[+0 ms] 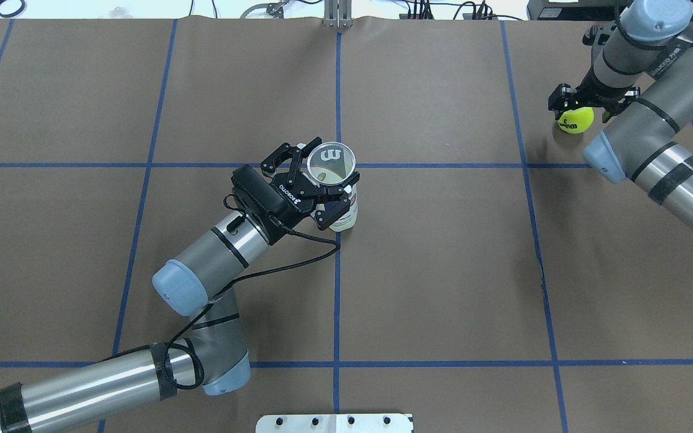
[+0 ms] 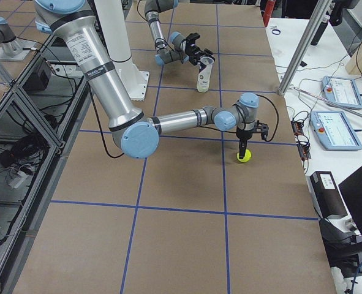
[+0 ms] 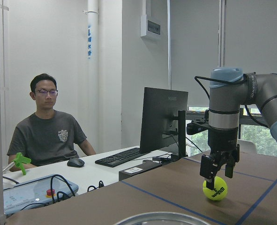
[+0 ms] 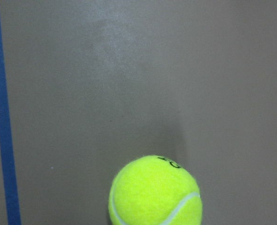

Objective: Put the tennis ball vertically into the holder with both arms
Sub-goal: 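Lower the right gripper onto the second tennis ball and close it, then carry the second ball with the right gripper above the can's opening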

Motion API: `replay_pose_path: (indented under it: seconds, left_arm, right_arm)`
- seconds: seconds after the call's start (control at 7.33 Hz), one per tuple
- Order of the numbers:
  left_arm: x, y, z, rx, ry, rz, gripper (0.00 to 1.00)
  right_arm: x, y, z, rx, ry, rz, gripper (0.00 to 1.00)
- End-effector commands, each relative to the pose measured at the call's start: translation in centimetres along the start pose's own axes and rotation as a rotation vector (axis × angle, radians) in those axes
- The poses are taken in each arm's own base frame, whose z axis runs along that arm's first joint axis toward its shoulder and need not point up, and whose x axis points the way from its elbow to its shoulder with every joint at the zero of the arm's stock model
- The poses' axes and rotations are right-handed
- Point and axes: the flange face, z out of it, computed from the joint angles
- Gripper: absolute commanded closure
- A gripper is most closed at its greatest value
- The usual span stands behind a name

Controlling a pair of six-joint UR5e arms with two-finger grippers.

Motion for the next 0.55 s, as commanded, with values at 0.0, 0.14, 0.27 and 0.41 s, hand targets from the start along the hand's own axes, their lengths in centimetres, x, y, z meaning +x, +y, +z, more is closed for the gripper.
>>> replay_pose_path:
  seconds: [0.0, 0.14, 0.27, 0.41]
  left_arm:
    - [-0.03, 0.04, -0.01, -0.001, -0.001, 0.001, 0.07]
    - [0.03, -0.03, 0.05, 0.000, 0.000, 0.000, 0.07]
    - [0.05, -0.08, 0.07, 0.000, 0.000, 0.000, 0.07]
    - [0.05, -0.08, 0.07, 0.000, 0.000, 0.000, 0.07]
  right_arm:
    - [-0.07, 0.07, 0.25, 0.012, 0.016, -0.003, 0.50]
    - [-0.18, 0.05, 0.18, 0.011, 0.013, -0.004, 0.89]
    - [-0.36, 0.09, 0.15, 0.010, 0.011, -0.006, 1.00]
    - [-0.76, -0.06, -0.20, 0.015, 0.005, -0.009, 1.00]
